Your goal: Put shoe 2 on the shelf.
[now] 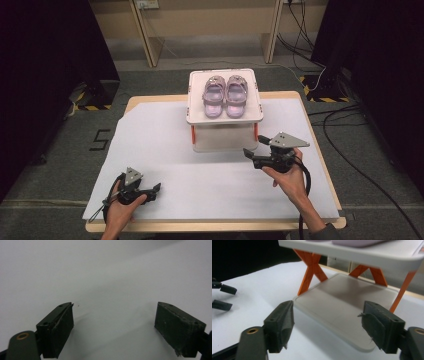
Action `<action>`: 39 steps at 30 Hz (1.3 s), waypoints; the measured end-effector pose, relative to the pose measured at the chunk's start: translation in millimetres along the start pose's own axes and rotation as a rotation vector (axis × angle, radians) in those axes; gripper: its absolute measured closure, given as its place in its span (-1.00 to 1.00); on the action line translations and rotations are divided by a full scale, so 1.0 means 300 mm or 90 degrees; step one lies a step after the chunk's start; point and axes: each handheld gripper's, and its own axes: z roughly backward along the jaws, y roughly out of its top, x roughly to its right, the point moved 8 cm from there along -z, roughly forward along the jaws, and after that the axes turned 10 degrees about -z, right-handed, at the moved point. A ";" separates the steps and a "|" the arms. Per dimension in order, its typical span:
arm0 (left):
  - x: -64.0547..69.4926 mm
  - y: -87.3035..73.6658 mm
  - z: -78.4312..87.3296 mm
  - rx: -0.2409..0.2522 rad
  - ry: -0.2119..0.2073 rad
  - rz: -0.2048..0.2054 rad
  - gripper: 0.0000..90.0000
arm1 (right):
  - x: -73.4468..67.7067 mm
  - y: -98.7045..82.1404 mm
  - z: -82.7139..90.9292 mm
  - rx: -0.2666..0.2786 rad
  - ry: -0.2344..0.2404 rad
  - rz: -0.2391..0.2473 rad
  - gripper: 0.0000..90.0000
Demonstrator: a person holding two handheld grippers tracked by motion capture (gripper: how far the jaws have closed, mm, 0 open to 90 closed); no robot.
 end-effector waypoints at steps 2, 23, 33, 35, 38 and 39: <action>-0.005 -0.001 0.003 0.000 0.002 0.002 -0.67 | 0.006 -0.028 -0.003 -0.002 0.000 -0.004 -0.44; -0.006 0.001 0.013 0.008 0.003 0.004 -0.67 | -0.015 -0.272 0.045 -0.112 -0.010 0.003 -0.57; -0.003 0.002 0.007 0.005 0.001 0.000 -0.67 | -0.001 -0.373 0.103 -0.177 -0.029 -0.005 -0.59; -0.002 0.002 0.006 0.004 0.001 0.000 -0.67 | 0.000 -0.381 0.115 -0.178 -0.032 -0.006 -0.59; -0.002 0.002 0.005 0.004 0.000 -0.002 -0.67 | -0.003 -0.397 0.133 -0.186 -0.033 -0.016 -0.60; -0.002 0.003 0.005 0.004 0.001 -0.001 -0.67 | -0.004 -0.404 0.140 -0.191 -0.037 -0.017 -0.60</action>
